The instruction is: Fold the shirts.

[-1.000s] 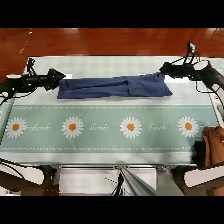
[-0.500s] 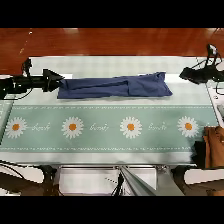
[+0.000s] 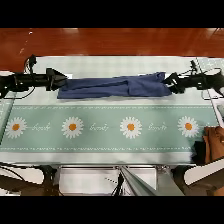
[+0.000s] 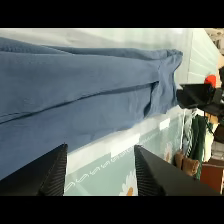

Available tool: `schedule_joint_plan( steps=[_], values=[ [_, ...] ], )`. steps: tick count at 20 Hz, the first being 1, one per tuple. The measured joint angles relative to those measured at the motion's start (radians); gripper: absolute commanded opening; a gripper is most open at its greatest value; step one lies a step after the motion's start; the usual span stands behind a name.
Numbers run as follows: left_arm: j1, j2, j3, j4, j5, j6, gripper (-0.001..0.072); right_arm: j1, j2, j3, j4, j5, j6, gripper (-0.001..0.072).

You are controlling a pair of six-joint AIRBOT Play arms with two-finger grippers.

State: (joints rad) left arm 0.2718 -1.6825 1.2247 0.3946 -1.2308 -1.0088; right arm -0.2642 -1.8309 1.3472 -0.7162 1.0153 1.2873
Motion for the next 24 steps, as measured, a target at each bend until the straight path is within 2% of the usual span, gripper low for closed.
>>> schedule_joint_plan(
  steps=[1,2,3,4,5,6,8,9,10,14,19,24],
  values=[
    [-0.013,0.000,0.000,0.001,0.000,0.000,0.0484,0.026,-0.011,0.001,0.019,-0.016,-0.008,0.0348],
    [-0.026,0.002,0.000,0.000,-0.001,0.001,0.0435,0.048,-0.019,-0.001,0.034,-0.040,-0.011,0.0127],
    [-0.037,0.002,0.000,0.000,-0.003,0.001,0.0324,0.068,-0.025,-0.001,0.035,-0.045,-0.014,0.0036],
    [-0.048,0.002,0.000,0.001,-0.003,0.001,0.0294,0.085,-0.026,0.004,0.043,-0.053,-0.032,0.0036],
    [-0.058,0.002,0.001,0.000,-0.003,0.002,0.0212,0.098,-0.022,0.008,0.050,-0.060,-0.055,0.0035],
    [-0.067,0.003,0.001,0.000,-0.003,0.002,0.0179,0.106,-0.008,0.012,0.053,-0.052,-0.074,0.0036],
    [-0.084,0.006,0.001,0.000,-0.003,0.002,0.0174,0.118,0.044,0.018,0.039,-0.037,-0.100,0.0035],
    [-0.095,0.008,0.001,0.000,-0.003,0.002,0.0040,0.121,0.077,0.020,0.019,-0.023,-0.103,0.0035],
    [-0.108,0.010,0.001,0.000,0.001,0.002,0.0019,0.126,0.114,0.022,-0.002,-0.008,-0.102,0.0035],
    [-0.198,0.011,0.001,-0.013,0.014,0.003,0.0019,0.164,0.279,0.024,-0.150,0.064,-0.032,0.0035],
    [-0.360,0.012,0.001,-0.038,0.084,-0.004,0.0019,0.288,0.472,0.024,-0.422,0.138,0.135,0.0035],
    [-0.521,0.012,0.001,-0.045,0.146,-0.017,0.0019,0.383,0.582,0.024,-0.538,0.193,0.265,0.0035]
  ],
)
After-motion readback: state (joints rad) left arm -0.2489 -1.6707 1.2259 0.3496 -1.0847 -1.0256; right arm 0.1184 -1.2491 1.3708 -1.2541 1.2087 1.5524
